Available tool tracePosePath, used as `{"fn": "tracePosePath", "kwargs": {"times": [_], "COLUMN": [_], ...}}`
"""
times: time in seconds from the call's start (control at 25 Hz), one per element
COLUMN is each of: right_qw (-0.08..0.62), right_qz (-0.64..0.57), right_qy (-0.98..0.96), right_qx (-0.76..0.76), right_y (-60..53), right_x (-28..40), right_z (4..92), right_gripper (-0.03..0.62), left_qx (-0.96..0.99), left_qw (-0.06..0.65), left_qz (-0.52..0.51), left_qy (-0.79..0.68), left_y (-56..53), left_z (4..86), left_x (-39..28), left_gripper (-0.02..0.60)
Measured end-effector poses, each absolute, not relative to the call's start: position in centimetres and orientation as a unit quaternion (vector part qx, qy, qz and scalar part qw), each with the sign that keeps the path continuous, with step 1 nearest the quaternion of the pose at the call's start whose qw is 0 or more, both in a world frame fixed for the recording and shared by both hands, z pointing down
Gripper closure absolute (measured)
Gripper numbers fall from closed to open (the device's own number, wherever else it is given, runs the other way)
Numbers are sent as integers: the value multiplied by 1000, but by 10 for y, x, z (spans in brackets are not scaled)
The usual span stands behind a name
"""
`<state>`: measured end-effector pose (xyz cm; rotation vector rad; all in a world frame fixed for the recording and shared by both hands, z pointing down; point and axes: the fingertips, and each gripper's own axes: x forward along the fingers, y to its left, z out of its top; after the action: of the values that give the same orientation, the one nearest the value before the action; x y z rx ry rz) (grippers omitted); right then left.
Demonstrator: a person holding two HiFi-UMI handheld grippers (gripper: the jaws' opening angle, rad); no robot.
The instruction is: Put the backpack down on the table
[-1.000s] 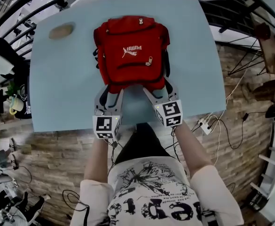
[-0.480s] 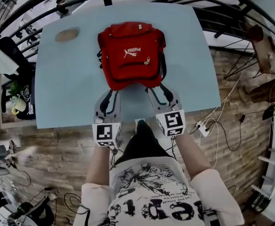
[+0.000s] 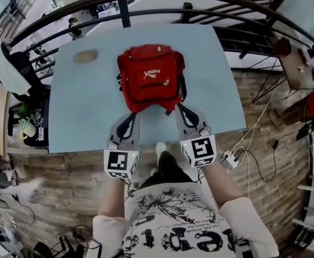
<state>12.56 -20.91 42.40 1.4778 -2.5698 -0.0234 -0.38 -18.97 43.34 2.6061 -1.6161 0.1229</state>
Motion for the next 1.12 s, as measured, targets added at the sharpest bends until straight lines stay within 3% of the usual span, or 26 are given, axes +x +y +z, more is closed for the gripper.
{"fn": "tracePosePath", "kwargs": {"times": [0.28,1.12], "right_qw": [72,50], "right_qz": [-29,-24], "right_qy": [-873,-868], "right_qx": [481,493], "right_y": [-200,-204], "right_x": [115,112], "right_z": [388,377], "right_gripper": [603,603], "left_qx": [845,835], "left_qw": [7,-8], "left_qz": [27,12], "left_qy": [-534,-550], "left_y": [-180,-180], "left_z": [385,355], "left_x": [-9,-22], "left_gripper": [561,560]}}
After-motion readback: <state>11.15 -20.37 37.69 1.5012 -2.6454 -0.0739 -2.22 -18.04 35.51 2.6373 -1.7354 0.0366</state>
